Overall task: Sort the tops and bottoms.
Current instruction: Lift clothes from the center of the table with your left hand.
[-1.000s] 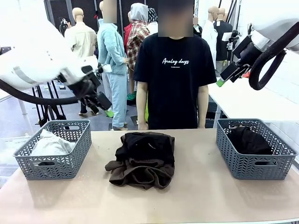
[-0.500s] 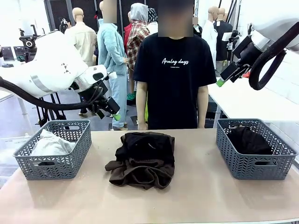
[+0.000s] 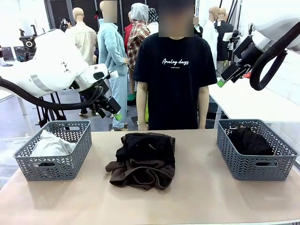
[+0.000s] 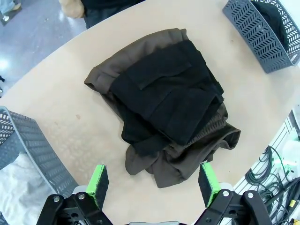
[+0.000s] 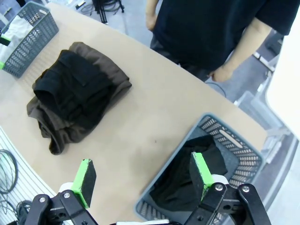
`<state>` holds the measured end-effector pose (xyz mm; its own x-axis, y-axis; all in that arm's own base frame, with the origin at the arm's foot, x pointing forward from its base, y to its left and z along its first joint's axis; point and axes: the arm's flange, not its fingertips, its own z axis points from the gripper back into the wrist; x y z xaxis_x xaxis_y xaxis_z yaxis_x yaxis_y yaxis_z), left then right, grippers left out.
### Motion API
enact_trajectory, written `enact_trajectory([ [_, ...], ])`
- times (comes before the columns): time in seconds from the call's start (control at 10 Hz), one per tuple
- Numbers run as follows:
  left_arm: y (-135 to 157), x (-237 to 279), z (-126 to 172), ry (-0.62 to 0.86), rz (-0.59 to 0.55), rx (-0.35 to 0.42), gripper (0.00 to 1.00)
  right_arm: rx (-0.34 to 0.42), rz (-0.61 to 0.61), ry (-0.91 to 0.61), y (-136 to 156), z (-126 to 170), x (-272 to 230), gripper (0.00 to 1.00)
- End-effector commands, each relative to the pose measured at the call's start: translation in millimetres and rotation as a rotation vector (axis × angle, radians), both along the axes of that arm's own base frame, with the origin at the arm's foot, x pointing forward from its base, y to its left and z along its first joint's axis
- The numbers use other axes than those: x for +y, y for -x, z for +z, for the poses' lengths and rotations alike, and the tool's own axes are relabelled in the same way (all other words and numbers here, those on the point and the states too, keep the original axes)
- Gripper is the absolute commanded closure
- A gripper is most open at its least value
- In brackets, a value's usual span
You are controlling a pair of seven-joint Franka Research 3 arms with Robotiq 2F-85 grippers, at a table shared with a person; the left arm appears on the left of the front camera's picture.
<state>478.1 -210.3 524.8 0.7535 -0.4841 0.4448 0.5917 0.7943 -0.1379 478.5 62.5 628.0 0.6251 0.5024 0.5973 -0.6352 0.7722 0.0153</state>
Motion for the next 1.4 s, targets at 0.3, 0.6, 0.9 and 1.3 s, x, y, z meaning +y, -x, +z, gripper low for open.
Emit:
enact_trajectory([
  [0.3,-41,-111,12,-0.178,-0.057,0.007,0.0,0.012,-0.02,0.014,-2,2,1,0.0],
  [0.6,-60,-130,2,-0.122,0.101,0.103,0.0,0.012,-0.02,0.014,-2,2,1,0.0],
  [0.9,-86,-130,-38,-0.073,0.318,0.21,0.0,0.012,-0.02,0.014,-2,2,1,0.0],
  [1.3,-96,-137,-88,-0.188,0.38,0.371,0.0,0.012,-0.02,0.014,-2,2,1,0.0],
])
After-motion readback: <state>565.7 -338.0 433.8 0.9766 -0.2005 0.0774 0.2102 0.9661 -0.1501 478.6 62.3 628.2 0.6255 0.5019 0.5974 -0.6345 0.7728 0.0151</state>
